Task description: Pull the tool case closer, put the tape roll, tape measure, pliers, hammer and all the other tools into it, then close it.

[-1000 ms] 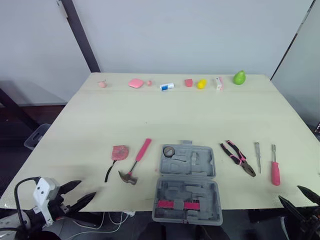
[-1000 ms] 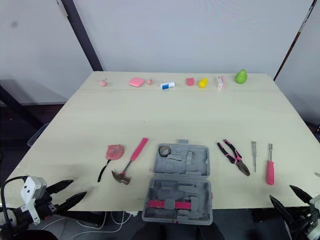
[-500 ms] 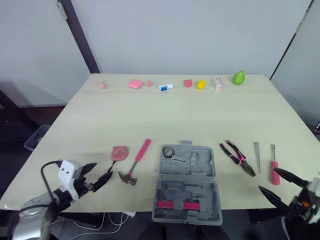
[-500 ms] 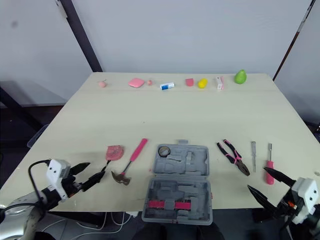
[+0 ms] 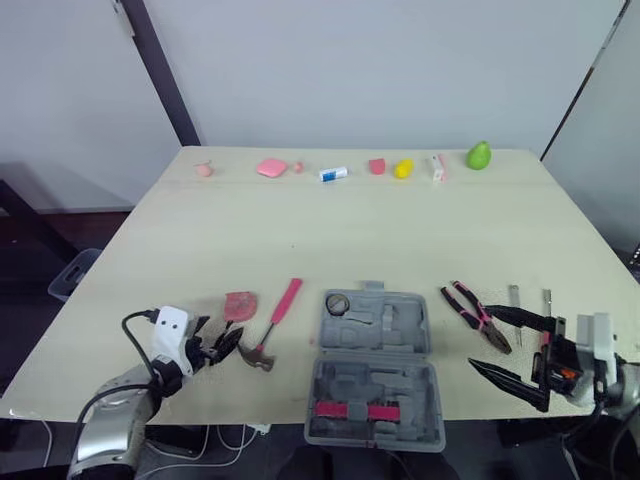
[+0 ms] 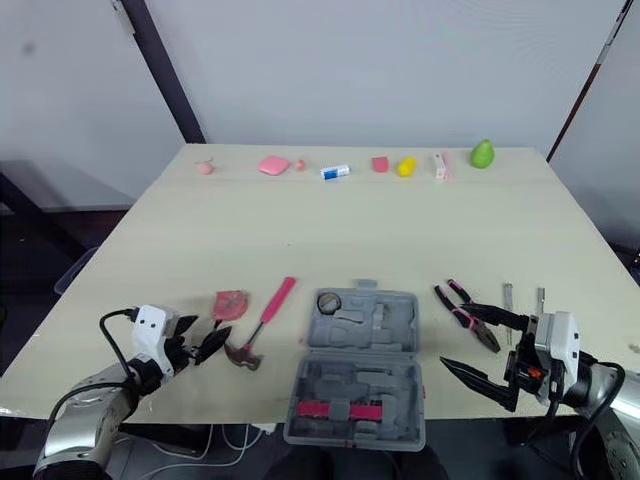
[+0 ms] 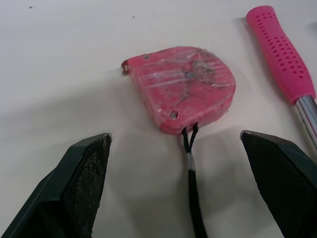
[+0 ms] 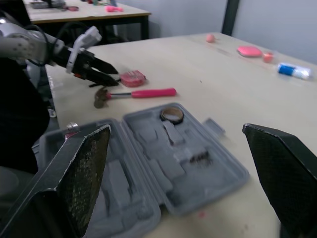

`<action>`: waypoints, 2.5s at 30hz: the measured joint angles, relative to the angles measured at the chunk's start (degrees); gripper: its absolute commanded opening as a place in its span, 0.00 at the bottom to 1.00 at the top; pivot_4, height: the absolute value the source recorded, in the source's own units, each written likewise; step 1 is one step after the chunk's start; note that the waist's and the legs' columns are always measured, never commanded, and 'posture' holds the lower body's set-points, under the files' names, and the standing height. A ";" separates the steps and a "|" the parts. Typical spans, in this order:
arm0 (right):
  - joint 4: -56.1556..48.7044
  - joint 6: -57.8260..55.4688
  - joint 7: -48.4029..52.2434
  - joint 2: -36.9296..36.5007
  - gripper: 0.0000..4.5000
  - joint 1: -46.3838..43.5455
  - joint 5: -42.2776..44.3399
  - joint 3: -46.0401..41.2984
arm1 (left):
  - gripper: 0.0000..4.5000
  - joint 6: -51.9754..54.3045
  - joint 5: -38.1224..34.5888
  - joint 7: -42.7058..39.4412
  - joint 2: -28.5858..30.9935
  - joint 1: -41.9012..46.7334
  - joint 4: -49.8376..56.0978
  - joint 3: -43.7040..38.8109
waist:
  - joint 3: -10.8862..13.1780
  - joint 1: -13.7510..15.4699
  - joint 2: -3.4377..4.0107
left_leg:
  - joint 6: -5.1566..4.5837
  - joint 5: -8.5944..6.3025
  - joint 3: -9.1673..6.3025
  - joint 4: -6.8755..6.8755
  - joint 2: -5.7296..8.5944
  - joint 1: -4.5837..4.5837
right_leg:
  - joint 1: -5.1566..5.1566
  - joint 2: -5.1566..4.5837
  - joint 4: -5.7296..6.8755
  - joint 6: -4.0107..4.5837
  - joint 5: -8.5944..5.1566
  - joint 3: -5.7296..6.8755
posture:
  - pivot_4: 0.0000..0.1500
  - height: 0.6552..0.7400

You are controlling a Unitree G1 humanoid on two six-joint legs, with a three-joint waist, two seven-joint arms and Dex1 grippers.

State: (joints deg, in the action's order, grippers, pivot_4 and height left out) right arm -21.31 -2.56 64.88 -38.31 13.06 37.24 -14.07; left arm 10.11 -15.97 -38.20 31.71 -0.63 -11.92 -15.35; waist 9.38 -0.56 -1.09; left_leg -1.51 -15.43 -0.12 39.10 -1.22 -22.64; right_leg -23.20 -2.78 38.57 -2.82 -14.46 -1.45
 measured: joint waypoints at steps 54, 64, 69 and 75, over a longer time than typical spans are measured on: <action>9.33 7.00 12.27 0.34 1.00 -10.15 -5.81 8.69 | 0.98 -13.97 -8.32 -29.79 10.56 -22.13 2.59 -7.17 | 0.03 0.37 0.07 | 0.02 -0.01 -0.24 -0.67 -0.01 -0.03 | 0.09 -1.29 -0.78 0.37 -0.08 0.96 | 1.00 1.00; 9.48 7.71 10.91 0.51 1.00 -9.71 -6.55 8.88 | 0.98 -21.03 -0.36 -35.63 20.17 -9.80 -7.87 -1.45 | 0.04 0.49 0.10 | 0.01 -0.01 -0.22 -0.69 0.03 -0.03 | 0.09 -1.23 -0.80 0.36 -0.07 1.15 | 1.00 1.00; 9.48 7.72 10.51 0.53 1.00 -9.73 -6.63 8.87 | 0.98 -21.14 2.38 -35.85 21.57 -5.79 -10.12 1.45 | 0.04 0.47 0.09 | 0.01 0.00 -0.16 -0.68 0.06 -0.04 | 0.09 -1.19 -0.80 0.27 -0.03 1.36 | 1.00 1.00; 9.09 7.86 8.90 0.78 1.00 -9.30 -6.98 8.88 | 0.98 -20.80 3.97 -34.70 21.34 1.22 -11.96 4.81 | 0.05 0.33 0.10 | 0.00 0.00 -0.15 -0.66 0.06 0.00 | 0.09 -0.73 -0.69 0.08 0.05 1.35 | 1.00 1.00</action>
State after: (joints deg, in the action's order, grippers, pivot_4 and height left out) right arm -12.22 5.30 73.78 -37.53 3.76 30.26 -5.18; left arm -10.69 -11.99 -72.90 53.04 0.59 -23.88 -10.54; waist 9.42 -0.22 -1.00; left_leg -1.51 -15.43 -0.27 38.43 -1.17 -22.64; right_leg -23.11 -3.52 37.88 -2.73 -14.40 -0.10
